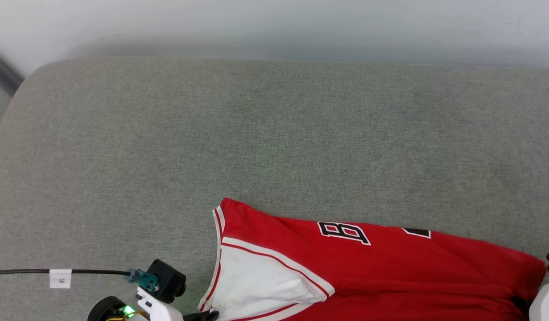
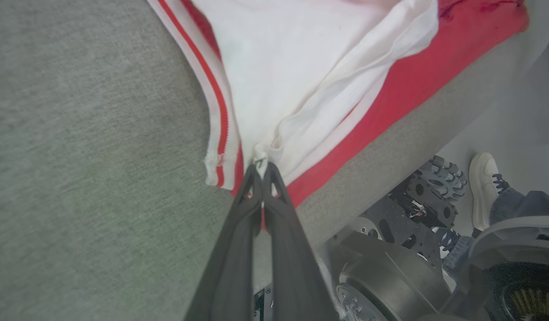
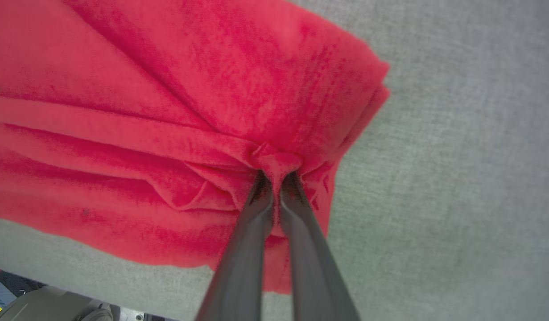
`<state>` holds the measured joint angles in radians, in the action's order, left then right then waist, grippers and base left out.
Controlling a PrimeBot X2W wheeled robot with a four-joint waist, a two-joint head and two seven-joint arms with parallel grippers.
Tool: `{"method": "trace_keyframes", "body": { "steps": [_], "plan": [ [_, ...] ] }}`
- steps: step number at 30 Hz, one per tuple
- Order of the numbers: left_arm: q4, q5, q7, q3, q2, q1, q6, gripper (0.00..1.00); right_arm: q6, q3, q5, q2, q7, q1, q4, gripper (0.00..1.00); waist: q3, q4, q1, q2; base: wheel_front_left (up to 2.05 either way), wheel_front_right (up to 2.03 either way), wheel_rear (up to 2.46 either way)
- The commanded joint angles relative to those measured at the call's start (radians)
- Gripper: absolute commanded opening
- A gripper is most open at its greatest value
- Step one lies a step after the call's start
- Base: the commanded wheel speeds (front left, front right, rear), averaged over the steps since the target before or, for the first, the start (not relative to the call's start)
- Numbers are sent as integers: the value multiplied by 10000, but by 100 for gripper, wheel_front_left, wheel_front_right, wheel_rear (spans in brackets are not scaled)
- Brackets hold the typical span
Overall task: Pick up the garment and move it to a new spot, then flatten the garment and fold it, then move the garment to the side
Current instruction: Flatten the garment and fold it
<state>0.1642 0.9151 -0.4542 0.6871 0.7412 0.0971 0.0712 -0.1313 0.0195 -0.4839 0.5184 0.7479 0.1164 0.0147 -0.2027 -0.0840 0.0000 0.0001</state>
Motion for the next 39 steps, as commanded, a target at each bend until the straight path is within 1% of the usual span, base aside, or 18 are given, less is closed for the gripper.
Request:
{"method": "trace_keyframes", "body": {
  "steps": [1, 2, 6, 9, 11, 13, 15, 18, 21, 23, 25, 26, 29, 31, 33, 34, 36, 39],
  "plan": [
    [-151, -192, 117, 106, -68, 166, 112, 49, 12, -118, -4, 70, -120, -113, 255, 100, 19, 17, 0, -1, 0, 0, 0],
    [-274, -262, 182, 163, -115, 191, 166, 100, 12, -169, -25, 110, -204, -138, 332, 100, 43, 28, 0, -1, 0, 0, 0],
    [-562, -374, 574, 280, -298, 246, 291, 100, 8, -396, -269, 268, -400, -175, 435, 100, 270, 79, 0, -1, 0, 0, 0],
    [-638, -506, 1008, 212, -442, 346, 336, 100, 8, -144, -503, 417, -513, -130, 235, 100, 536, 72, 0, -1, 0, 0, 0],
    [-599, -593, 1364, 116, -504, 374, 351, 100, 8, 96, -749, 339, -513, -6, -65, 100, 717, 60, 0, -1, 0, 0, 0],
    [-496, -763, 1911, -121, -572, 486, 342, 100, 8, 358, -876, 344, -428, 141, -486, 100, 846, 65, 0, -1, 0, 0, 0],
    [-451, -1060, 2753, -472, -720, 610, 150, 100, 8, 668, -961, 288, -232, 297, -914, 100, 941, 91, 0, -1, 0, 0, 0],
    [-515, -1429, 3854, -900, -922, 500, -185, 100, 8, 1249, -1031, -94, 128, 452, -1581, 100, 1027, 147, 0, -1, 0, 0, 0],
    [-677, -1870, 4953, -1298, -1099, 370, -599, 100, 8, 1810, -796, -675, 505, 557, -2019, 100, 1052, 188, 0, -1, 0, 0, 0],
    [-792, -2041, 5736, -1547, -1320, 248, -886, 100, 8, 2081, -548, -1137, 717, 569, -2158, 100, 1038, 189, 0, -1, 0, 0, 0],
    [-952, -2807, 6531, -1763, -1252, 267, -1355, 100, 8, 2277, -289, -1550, 817, 635, -2198, 100, 983, 170, 0, -1, 0, 0, 0],
    [-1046, -3165, 6782, -1774, -1329, 238, -1592, 100, 8, 2375, -165, -1794, 806, 655, -2146, 100, 950, 150, 0, -1, 0, 0, 0],
    [-1074, -3630, 7131, -2019, -1845, 20, -1959, 100, 8, 2777, 203, -2329, 627, 603, -1836, 100, 816, 59, 0, -1, 0, 0, 0],
    [-1061, -3945, 7190, -2270, -2034, -94, -2009, 100, 8, 2978, 395, -2608, 504, 525, -1558, 100, 714, -8, 0, -1, 0, 0, 0],
    [-892, -4277, 7203, -2789, -2450, -219, -2052, 100, 8, 3196, 521, -2868, 354, 355, -1249, 100, 631, -76, 0, -1, 0, 0, 0],
    [-764, -4374, 7207, -3125, -2755, -345, -2059, 100, 8, 3342, 548, -2999, 282, 274, -1057, 100, 591, -107, 0, -1, 0, 0, 0],
    [-599, -4733, 7201, -3746, -3144, -572, -1866, 100, 8, 3568, 643, -3217, 113, 141, -684, 100, 510, -163, 0, -1, 0, 0, 0],
    [-566, -5368, 7199, -4307, -3673, -833, -1497, 100, 6, 3649, 667, -3529, -77, -88, -112, 100, 396, -229, 0, -1, 0, 0, 0]
  ]
}}
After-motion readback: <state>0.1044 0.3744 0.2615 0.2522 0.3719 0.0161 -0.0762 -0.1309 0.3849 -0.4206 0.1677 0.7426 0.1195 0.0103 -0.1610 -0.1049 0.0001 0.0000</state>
